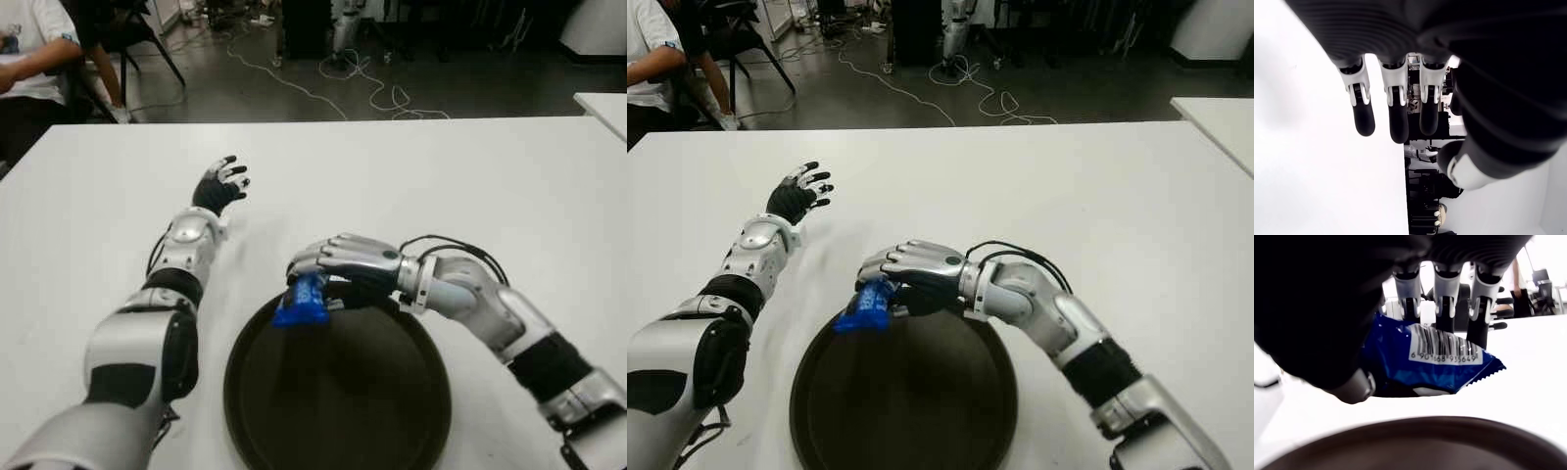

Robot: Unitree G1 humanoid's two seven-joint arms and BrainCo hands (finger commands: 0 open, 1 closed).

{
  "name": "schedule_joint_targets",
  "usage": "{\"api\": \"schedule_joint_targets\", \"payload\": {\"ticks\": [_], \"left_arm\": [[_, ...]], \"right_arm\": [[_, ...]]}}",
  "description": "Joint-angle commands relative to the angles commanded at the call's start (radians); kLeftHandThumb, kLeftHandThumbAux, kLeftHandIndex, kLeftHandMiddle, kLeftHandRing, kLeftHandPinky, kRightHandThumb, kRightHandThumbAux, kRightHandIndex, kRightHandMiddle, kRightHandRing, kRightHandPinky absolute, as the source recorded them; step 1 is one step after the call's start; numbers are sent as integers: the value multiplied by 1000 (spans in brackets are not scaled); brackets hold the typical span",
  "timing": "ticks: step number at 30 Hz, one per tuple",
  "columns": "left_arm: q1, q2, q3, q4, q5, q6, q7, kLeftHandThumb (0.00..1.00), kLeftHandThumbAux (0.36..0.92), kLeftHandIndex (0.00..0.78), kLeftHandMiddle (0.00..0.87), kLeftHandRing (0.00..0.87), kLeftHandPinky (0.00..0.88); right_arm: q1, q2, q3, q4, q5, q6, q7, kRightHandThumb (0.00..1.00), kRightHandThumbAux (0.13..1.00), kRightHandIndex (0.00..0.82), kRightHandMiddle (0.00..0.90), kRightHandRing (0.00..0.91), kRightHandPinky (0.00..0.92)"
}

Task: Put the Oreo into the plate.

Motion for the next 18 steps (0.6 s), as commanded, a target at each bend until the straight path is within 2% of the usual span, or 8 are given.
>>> {"api": "schedule_joint_targets", "payload": {"ticks": [10, 18], "left_arm": [[1, 0, 1, 0, -5, -1, -3, 11, 785, 97, 184, 183, 195], [2, 0, -1, 0, -5, -4, -3, 3, 784, 93, 178, 179, 190]], "right_arm": [[46, 39, -26, -46, 102, 106, 59, 681, 731, 434, 770, 787, 782], [72, 53, -37, -74, 118, 154, 74, 681, 729, 434, 775, 789, 787]]}}
